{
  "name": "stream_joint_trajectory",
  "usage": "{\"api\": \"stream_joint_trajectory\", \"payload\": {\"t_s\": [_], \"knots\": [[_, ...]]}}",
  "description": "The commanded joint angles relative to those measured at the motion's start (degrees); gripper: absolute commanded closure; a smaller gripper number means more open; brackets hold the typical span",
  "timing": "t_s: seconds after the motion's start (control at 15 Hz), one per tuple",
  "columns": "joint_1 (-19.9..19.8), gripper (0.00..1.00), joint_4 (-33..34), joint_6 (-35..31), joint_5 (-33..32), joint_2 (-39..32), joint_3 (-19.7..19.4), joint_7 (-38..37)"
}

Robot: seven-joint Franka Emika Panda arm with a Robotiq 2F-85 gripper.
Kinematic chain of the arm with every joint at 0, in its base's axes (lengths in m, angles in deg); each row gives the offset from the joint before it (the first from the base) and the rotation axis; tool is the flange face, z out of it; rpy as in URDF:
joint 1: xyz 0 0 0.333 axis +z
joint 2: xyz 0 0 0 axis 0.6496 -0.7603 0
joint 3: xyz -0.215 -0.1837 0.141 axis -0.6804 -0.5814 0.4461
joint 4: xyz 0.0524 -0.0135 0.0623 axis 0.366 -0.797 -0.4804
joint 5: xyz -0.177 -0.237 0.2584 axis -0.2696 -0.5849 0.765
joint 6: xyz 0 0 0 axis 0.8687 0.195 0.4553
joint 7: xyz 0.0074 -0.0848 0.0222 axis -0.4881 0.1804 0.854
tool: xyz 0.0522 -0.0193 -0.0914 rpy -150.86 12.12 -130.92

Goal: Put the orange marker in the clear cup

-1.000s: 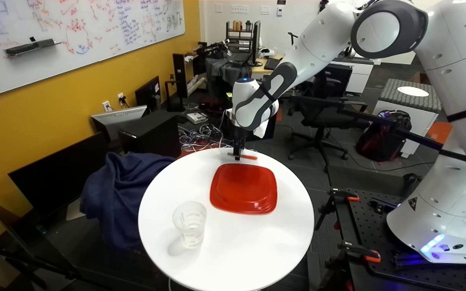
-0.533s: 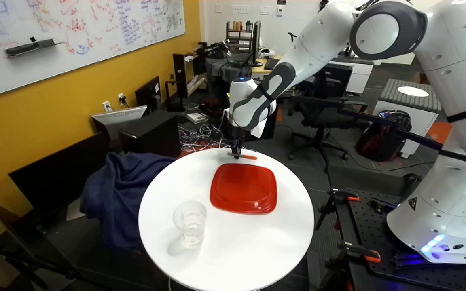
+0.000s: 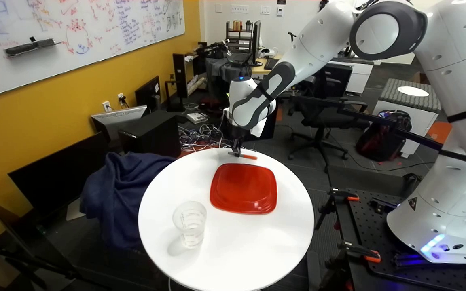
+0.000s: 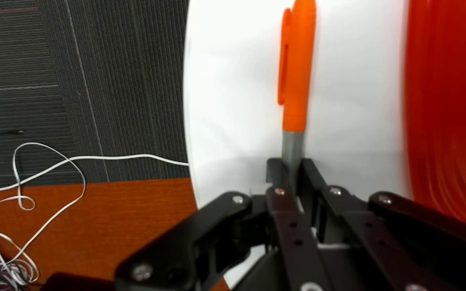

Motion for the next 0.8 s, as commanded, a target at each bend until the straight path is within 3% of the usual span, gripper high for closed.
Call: {"api": "stream_joint_trajectory", "payload": {"t_s": [0.0,0.73], "knots": [[0.62,0.97,-1.21,1.88,-0.78,2.19,-0.85,-2.9],[4.26,0.97,-8.86,1.44,-4.43,12.05,-6.27,-10.29]]}}
